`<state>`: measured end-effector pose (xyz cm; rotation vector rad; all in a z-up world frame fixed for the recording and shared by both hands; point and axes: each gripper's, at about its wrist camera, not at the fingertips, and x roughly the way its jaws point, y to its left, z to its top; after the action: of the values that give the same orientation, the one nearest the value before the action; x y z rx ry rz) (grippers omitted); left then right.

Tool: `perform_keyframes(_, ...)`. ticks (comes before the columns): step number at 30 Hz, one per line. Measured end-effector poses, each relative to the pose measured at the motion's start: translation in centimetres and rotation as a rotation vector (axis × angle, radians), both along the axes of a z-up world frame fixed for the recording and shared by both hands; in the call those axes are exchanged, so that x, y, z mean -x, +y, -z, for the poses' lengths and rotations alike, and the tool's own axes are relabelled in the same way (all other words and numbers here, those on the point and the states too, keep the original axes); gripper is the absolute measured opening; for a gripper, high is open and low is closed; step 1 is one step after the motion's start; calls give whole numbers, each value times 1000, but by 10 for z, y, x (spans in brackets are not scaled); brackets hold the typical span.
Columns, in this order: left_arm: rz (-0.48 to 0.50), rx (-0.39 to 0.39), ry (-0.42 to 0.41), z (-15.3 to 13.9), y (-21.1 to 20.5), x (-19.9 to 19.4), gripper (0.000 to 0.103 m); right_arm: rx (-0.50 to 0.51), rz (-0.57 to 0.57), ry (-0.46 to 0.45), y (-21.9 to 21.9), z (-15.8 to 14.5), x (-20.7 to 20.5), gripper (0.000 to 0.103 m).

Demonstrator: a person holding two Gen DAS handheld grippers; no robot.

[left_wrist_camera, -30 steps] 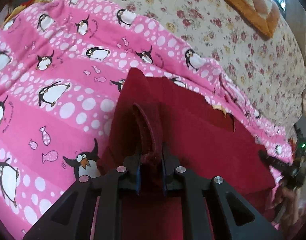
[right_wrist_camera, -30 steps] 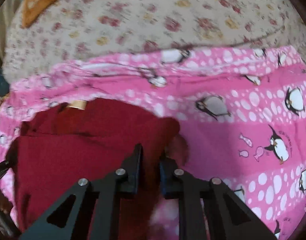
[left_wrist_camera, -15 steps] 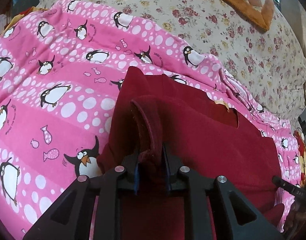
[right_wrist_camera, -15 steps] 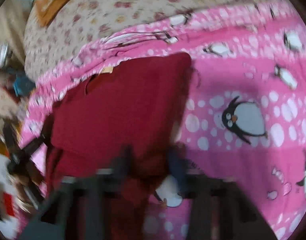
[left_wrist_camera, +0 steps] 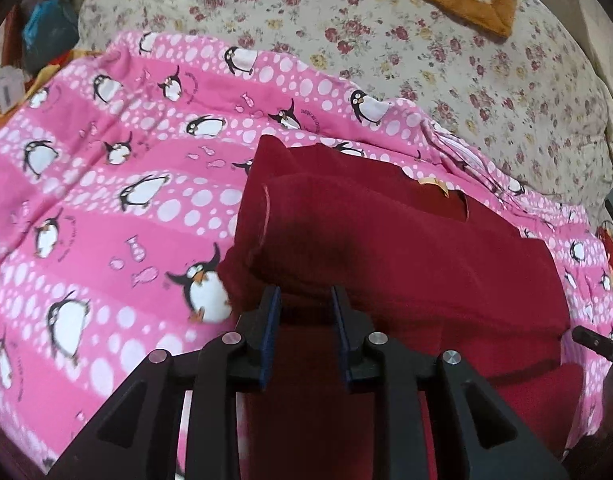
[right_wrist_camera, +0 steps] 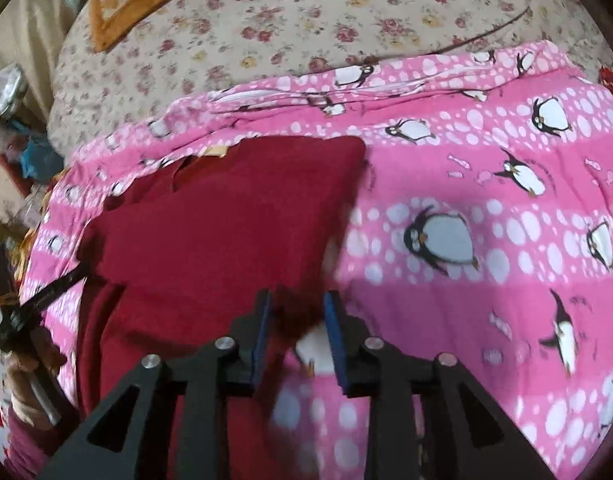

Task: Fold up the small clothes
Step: 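Smooth the folded sweatshirt lengthwise with the left tool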

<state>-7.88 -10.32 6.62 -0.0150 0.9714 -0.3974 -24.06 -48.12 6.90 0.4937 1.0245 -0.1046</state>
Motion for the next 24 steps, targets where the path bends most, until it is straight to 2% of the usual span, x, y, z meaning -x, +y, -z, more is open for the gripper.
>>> perform_keyframes(2, 7, -3, -7, -4, 1, 8, 5, 10, -21, 8, 6, -2, 10, 48)
perform_keyframes(8, 33, -14, -15, -9, 3, 36, 5, -53, -14, 4, 12, 1, 41, 66)
perform_keyframes(12, 38, -24, -16, -10, 6, 49, 5, -112, -17, 17, 16, 9, 52, 67)
perform_keyframes(18, 48, -9, 8, -14, 19, 73, 5, -99, -64, -8, 29, -5, 69, 69)
perform_keyframes(24, 47, 21, 78, -7, 44, 108, 12, -69, -127, 17, 40, -6, 90, 75)
